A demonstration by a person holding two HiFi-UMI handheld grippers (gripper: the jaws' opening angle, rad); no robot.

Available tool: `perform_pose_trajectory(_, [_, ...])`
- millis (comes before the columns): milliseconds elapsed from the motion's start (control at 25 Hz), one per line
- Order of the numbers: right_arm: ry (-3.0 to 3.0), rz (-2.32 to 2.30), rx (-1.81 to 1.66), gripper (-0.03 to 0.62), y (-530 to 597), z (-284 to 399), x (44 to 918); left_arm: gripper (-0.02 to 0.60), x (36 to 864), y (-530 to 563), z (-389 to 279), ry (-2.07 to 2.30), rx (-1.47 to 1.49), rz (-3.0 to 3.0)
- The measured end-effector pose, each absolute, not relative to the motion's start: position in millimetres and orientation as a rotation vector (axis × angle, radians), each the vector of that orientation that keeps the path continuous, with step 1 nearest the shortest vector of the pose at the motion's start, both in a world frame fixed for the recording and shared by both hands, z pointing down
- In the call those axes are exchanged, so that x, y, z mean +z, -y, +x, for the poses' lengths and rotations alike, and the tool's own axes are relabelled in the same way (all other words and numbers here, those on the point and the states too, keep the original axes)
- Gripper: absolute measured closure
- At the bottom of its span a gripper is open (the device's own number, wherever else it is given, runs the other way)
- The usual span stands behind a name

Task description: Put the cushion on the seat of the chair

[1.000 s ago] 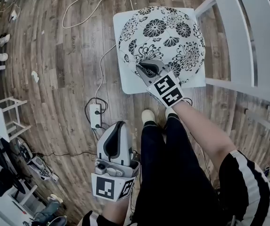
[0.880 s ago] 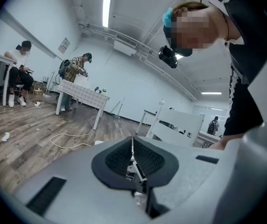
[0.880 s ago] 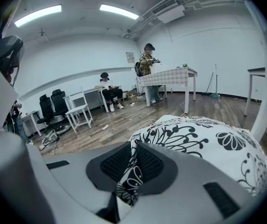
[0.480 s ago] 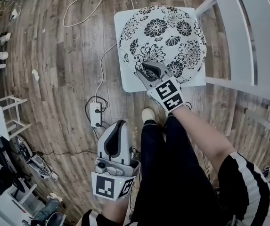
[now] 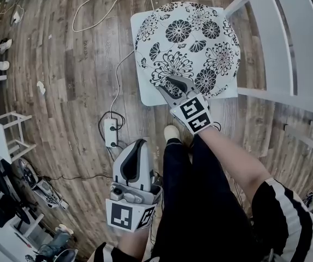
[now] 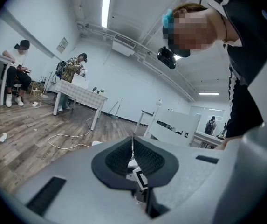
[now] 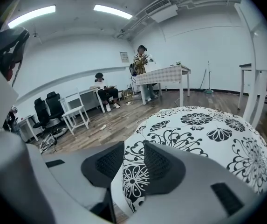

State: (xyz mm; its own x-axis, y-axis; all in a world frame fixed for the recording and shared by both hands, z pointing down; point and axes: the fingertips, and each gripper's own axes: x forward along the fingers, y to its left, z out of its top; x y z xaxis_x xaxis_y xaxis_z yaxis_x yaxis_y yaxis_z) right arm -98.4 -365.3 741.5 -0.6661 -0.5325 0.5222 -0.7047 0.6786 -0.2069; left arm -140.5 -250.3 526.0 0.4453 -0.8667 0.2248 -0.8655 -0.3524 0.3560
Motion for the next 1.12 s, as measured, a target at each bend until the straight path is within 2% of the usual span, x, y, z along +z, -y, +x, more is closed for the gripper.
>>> perform_pose_trajectory(280, [2.489, 0.974, 0.548, 0.467, 364, -89, 727, 0.568, 520, 255, -134, 1.448, -0.008, 2.302])
perform_pose_trajectory(800, [2.575, 1.140, 0.474, 0.471, 366, -64, 648, 0.568, 499, 264, -119, 1.452, 0.000, 2.381])
perform_pose_trajectory(1120, [2.615, 1.297, 0.451, 0.530, 364, -40, 579, 0.568, 477, 276, -106, 1.445, -0.003, 2.429])
